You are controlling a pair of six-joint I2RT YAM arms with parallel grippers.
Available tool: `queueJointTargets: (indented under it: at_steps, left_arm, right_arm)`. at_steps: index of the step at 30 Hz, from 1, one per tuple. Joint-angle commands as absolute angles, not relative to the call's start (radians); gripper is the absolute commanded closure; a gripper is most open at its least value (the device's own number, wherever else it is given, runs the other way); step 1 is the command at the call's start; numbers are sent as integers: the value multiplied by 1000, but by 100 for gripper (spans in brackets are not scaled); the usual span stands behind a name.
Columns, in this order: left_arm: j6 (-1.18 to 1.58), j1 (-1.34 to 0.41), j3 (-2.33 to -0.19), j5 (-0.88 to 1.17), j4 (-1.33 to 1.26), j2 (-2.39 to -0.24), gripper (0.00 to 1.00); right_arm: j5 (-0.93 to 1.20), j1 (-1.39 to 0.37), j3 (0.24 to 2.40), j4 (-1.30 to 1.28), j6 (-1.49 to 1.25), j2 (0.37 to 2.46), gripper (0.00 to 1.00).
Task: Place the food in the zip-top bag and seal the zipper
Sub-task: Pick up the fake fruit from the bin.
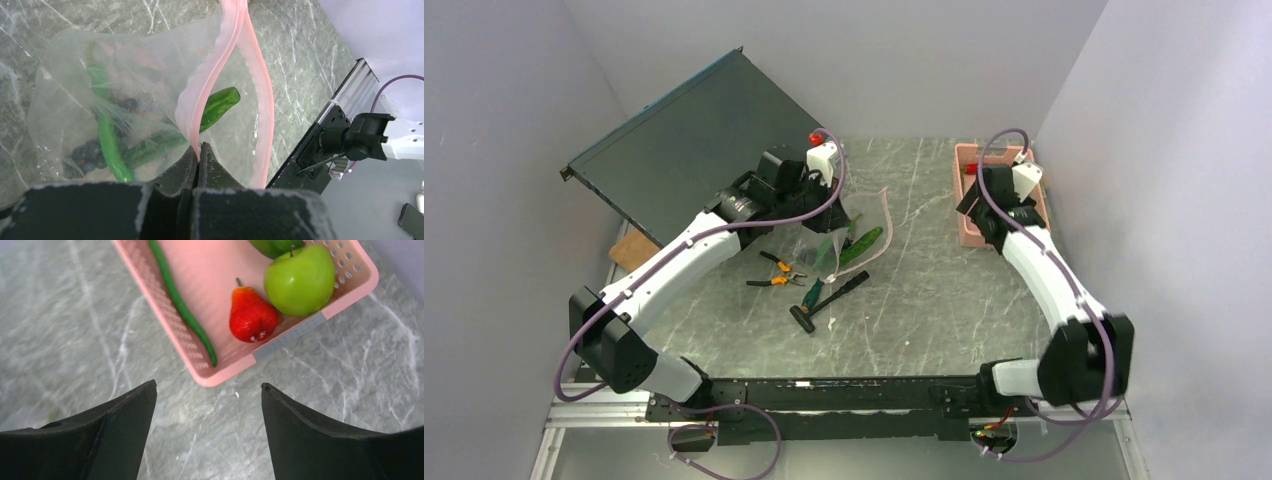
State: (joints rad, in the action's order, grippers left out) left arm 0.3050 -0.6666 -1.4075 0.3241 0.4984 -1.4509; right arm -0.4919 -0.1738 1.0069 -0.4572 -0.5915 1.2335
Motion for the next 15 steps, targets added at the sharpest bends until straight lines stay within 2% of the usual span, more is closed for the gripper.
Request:
queueJointTargets:
  at_steps: [1,7,15]
  left_arm:
    - [308,-664,-1435,355,471,-1443,100]
    - [306,-664,-1433,350,471,-1436,100]
    - [305,-664,-1437,355,474,-1441,100]
  right_arm:
    - [-513,-114,1193,-607,-737,1427,20]
    - [-462,-29,1286,-569,-591,1587,13]
    - [-467,-8,1407,-616,-524,1792,11]
